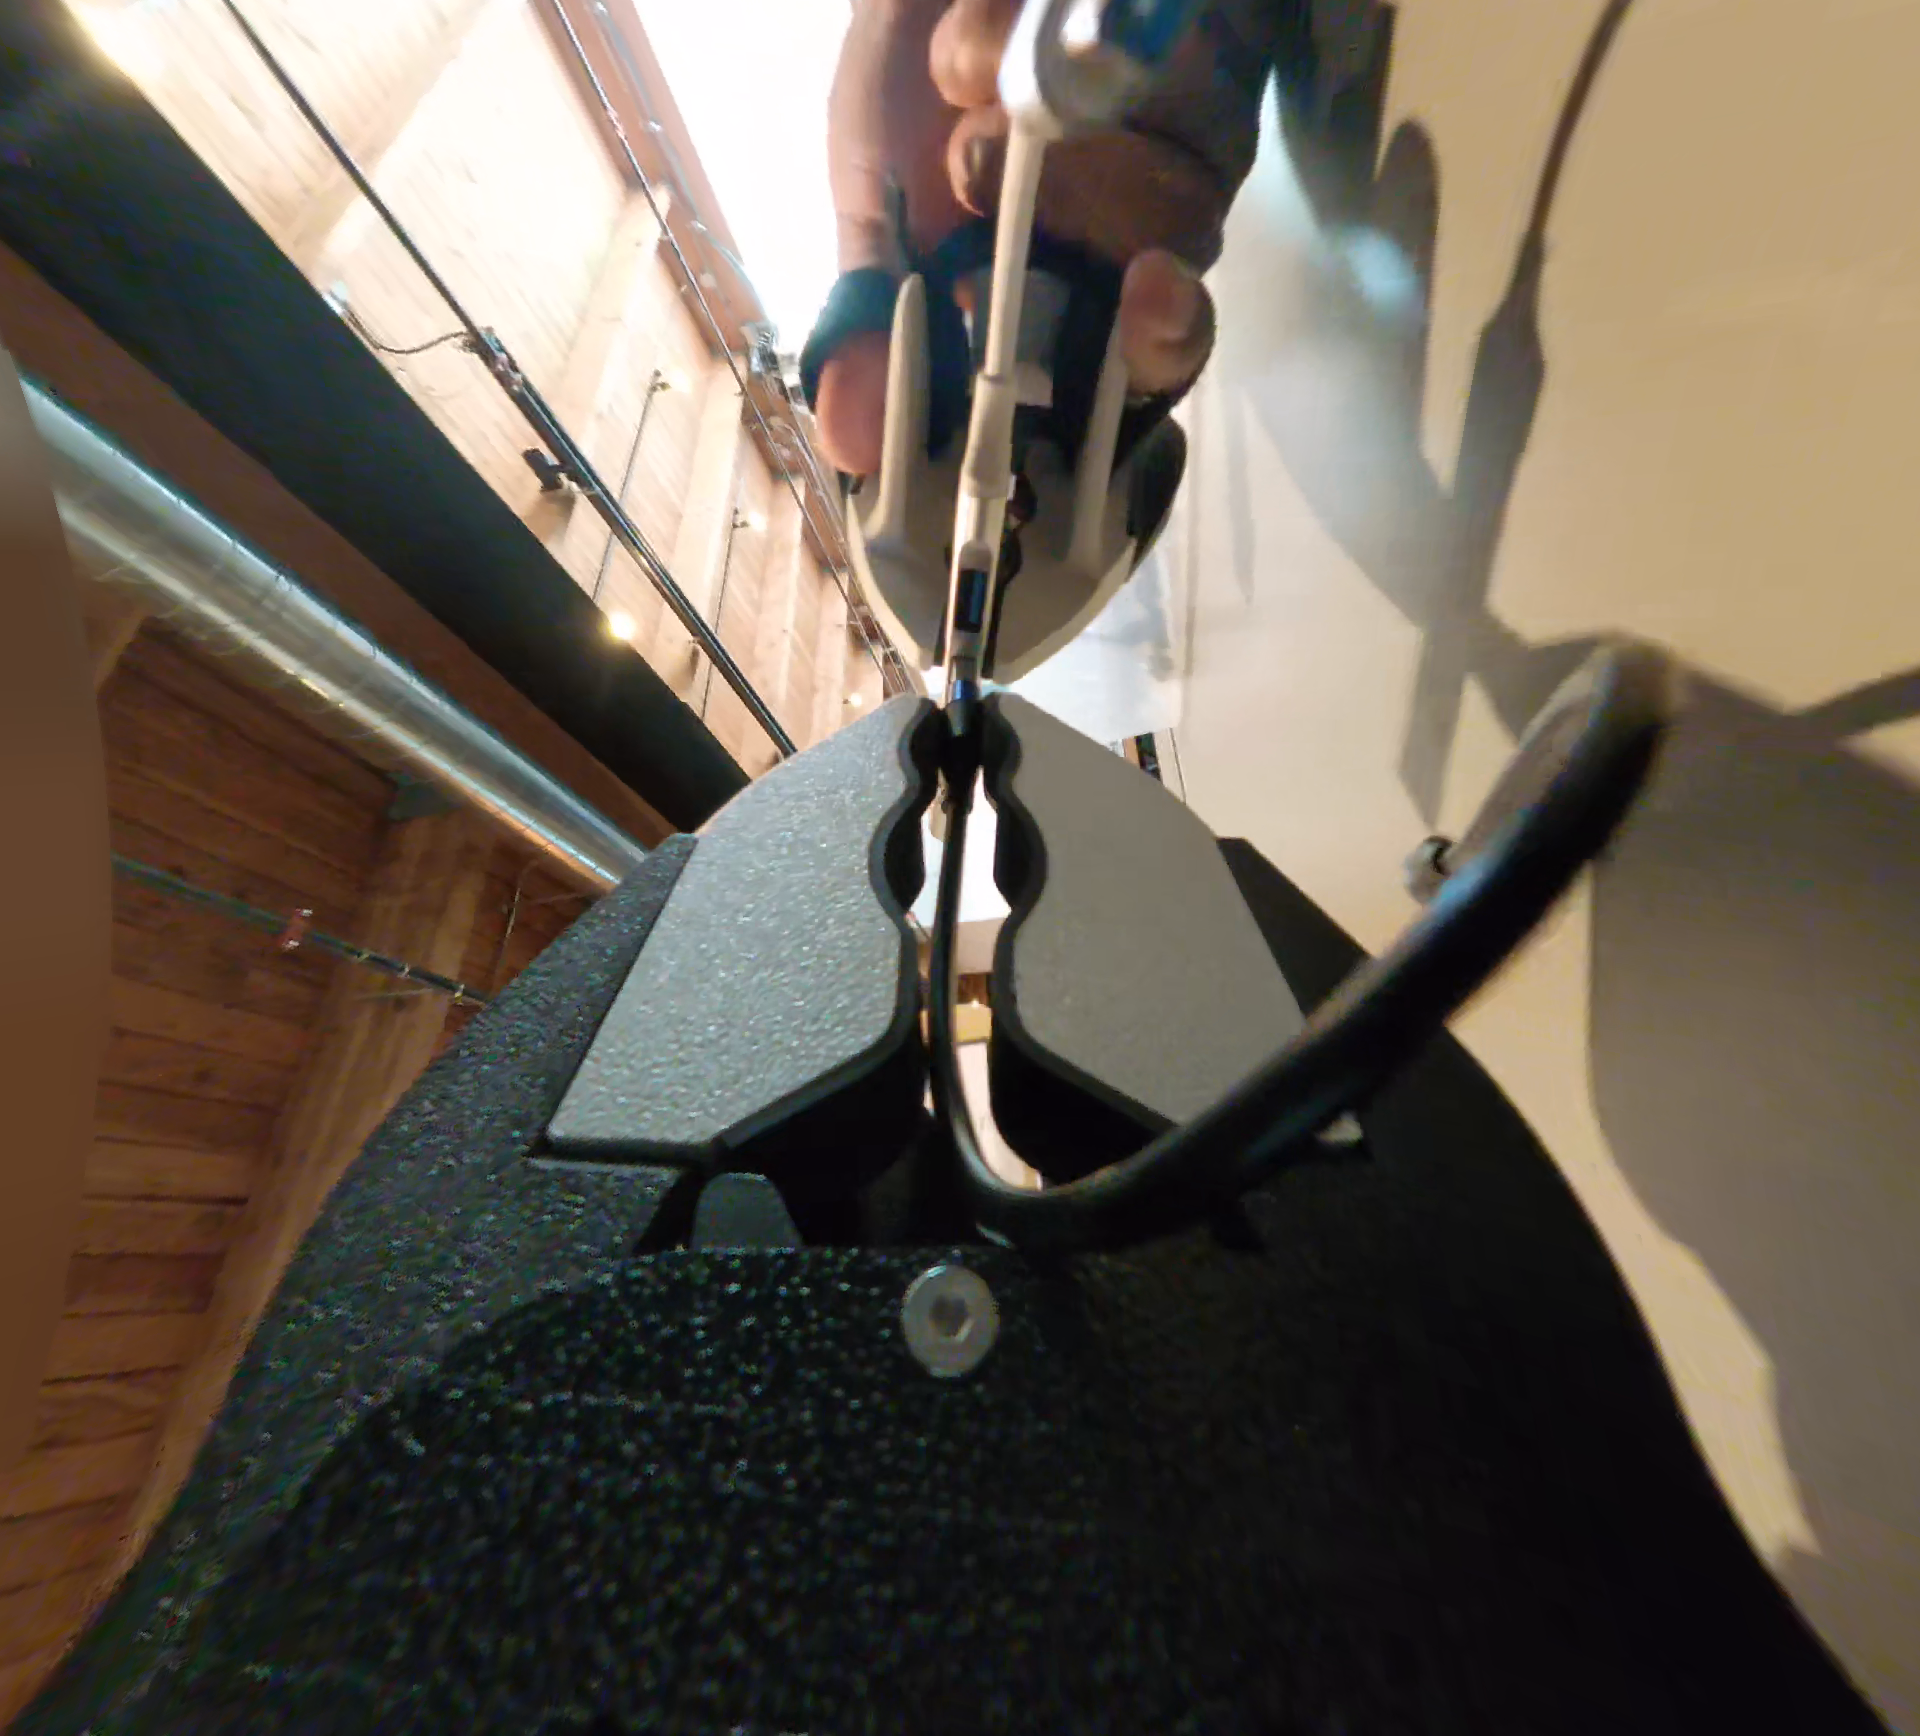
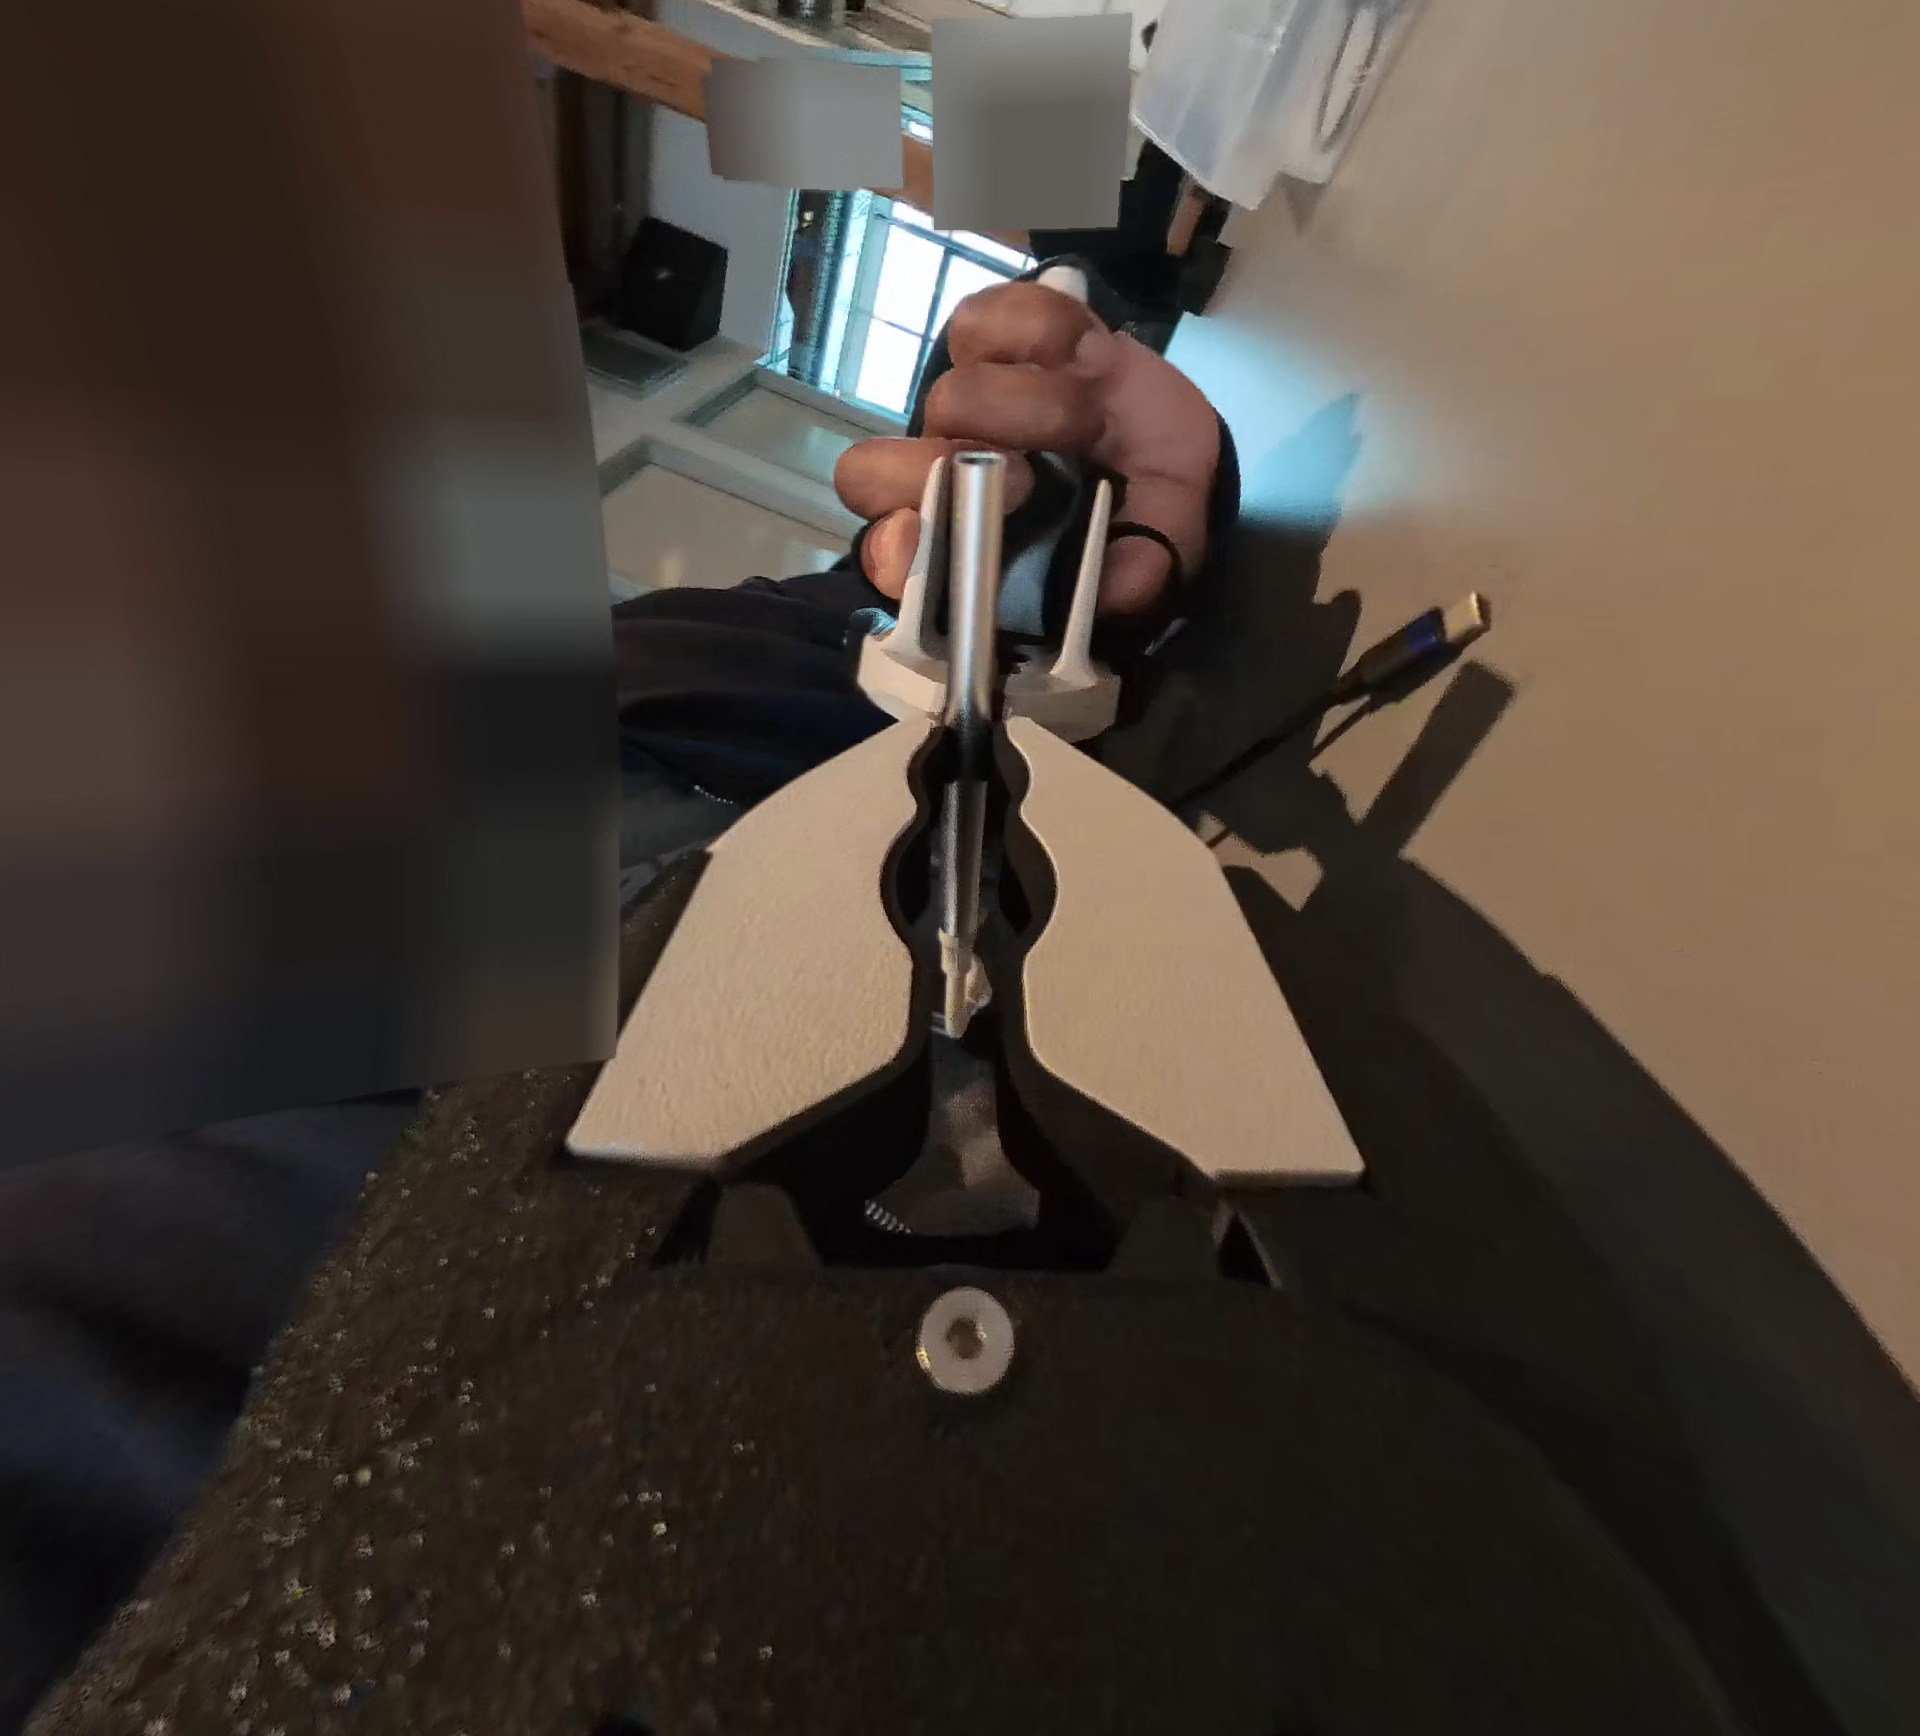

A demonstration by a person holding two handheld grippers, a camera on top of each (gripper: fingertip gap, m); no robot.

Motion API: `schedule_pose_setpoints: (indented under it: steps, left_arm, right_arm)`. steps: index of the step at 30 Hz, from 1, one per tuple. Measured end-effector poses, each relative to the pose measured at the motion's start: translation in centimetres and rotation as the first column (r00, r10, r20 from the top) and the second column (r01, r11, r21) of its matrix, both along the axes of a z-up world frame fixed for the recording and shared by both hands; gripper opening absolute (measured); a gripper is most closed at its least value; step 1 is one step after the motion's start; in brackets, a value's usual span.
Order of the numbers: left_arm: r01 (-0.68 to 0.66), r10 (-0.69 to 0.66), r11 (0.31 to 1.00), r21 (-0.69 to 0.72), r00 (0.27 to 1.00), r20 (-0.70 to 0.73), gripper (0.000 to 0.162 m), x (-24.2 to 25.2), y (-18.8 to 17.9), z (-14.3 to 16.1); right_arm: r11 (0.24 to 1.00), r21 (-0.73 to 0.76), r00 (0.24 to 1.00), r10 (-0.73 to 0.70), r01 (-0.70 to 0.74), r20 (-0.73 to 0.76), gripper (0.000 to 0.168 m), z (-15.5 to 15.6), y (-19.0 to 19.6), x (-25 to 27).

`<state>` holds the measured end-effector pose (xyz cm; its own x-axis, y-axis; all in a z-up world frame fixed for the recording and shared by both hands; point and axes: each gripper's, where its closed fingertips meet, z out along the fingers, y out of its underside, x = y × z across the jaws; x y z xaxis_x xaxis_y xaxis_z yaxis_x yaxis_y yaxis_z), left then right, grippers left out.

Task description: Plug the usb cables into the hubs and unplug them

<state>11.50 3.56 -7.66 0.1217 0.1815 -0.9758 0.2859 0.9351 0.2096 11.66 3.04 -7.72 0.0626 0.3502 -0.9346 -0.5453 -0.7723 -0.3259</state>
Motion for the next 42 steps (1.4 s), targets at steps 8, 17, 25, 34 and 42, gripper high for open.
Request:
schedule_pose_setpoints:
  steps: [8, 17, 25, 34, 42]
  left_arm:
    - [0.062, -0.06, 0.997, 0.039, 0.998, -0.034, 0.007, -1.1, -0.7, -0.1]
    - [0.147, -0.138, 0.988, 0.055, 0.98, -0.145, 0.007, -2.2, -1.4, -0.9]
    - [0.233, -0.211, 0.97, 0.064, 0.946, -0.247, 0.006, -3.1, -4.7, -3.6]
    - [0.182, -0.165, 0.982, 0.051, 0.956, -0.241, 0.006, -2.3, -2.7, -3.2]
    - [0.152, -0.172, 0.983, -0.101, 0.958, -0.231, 0.005, -1.8, -1.0, -2.0]
  right_arm:
    - [0.995, 0.012, 0.995, 0.095, -0.096, 0.041, 0.007, -0.1, -0.6, -1.2]
    - [0.98, -0.008, 0.971, 0.197, -0.198, 0.137, 0.006, -1.0, -1.0, -2.5]
    - [0.962, -0.047, 0.933, 0.274, -0.27, 0.233, 0.008, -2.2, 0.2, -4.7]
    - [0.993, -0.023, 0.96, 0.117, -0.115, 0.254, 0.008, -2.1, 1.3, -2.2]
    - [0.993, 0.105, 0.964, -0.07, 0.044, 0.256, 0.008, -0.6, 1.7, -0.6]
